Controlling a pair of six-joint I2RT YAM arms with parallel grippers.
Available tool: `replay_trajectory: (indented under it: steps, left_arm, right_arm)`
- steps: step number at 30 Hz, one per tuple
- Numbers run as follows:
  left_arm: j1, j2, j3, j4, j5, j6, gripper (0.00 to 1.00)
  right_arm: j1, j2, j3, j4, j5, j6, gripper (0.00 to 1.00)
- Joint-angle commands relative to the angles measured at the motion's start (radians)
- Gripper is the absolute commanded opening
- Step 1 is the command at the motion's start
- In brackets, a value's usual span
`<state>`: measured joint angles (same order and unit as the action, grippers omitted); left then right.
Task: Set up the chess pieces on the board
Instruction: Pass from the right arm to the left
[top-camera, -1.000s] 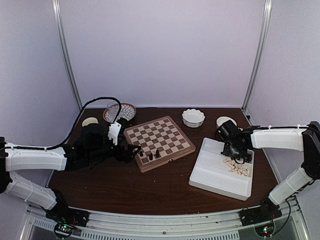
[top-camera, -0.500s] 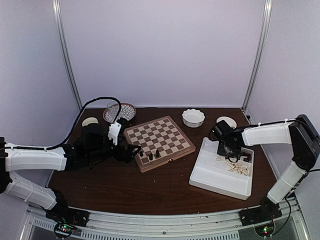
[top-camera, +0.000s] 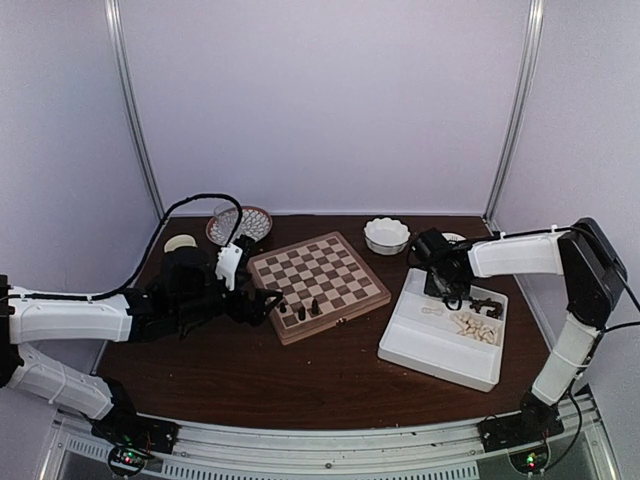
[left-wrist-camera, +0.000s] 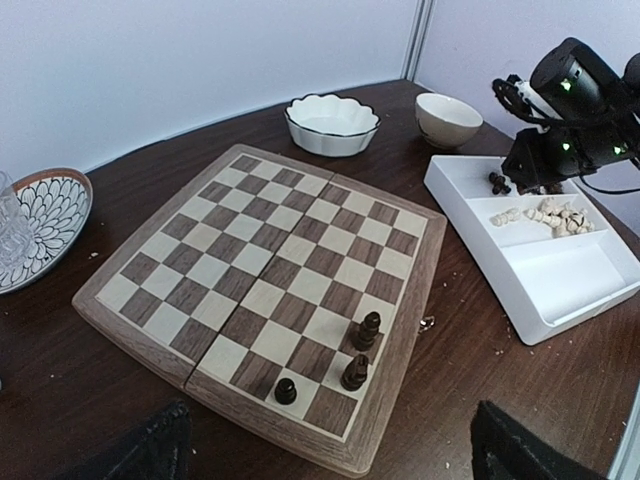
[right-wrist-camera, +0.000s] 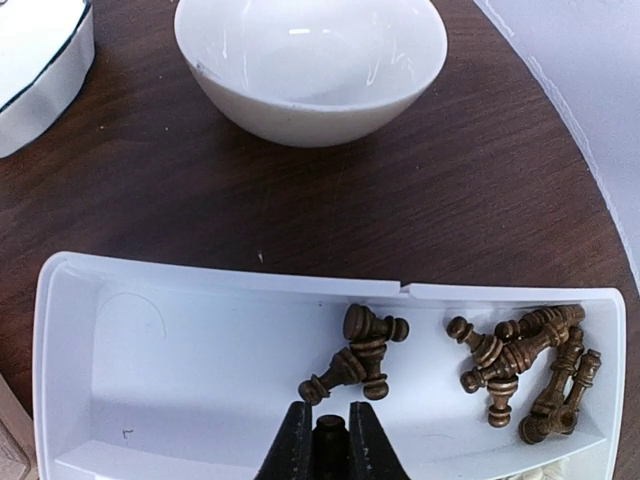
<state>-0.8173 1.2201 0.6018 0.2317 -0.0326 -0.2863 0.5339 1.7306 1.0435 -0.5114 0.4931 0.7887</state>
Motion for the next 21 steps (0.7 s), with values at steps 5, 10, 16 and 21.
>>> replay_trajectory:
  steps: [5, 10, 16, 21]
  left_arm:
    - [-0.006, -0.009, 0.009, 0.017, 0.014, -0.001, 0.97]
    - [-0.006, -0.005, 0.012, 0.017, 0.018, 0.001, 0.97]
    - [-0.006, 0.007, 0.013, 0.025, 0.031, -0.009, 0.97]
    - [-0.006, 0.014, 0.015, 0.035, 0.069, -0.020, 0.97]
  right_arm:
    - [-0.003, 0.001, 0.048, -0.029, 0.085, -0.067, 0.06]
    - [0.004, 0.002, 0.057, -0.005, 0.082, -0.142, 0.00]
    - [0.094, -0.146, -0.056, 0.263, -0.032, -0.369, 0.00]
    - [0.132, -0.222, -0.144, 0.502, -0.331, -0.477, 0.00]
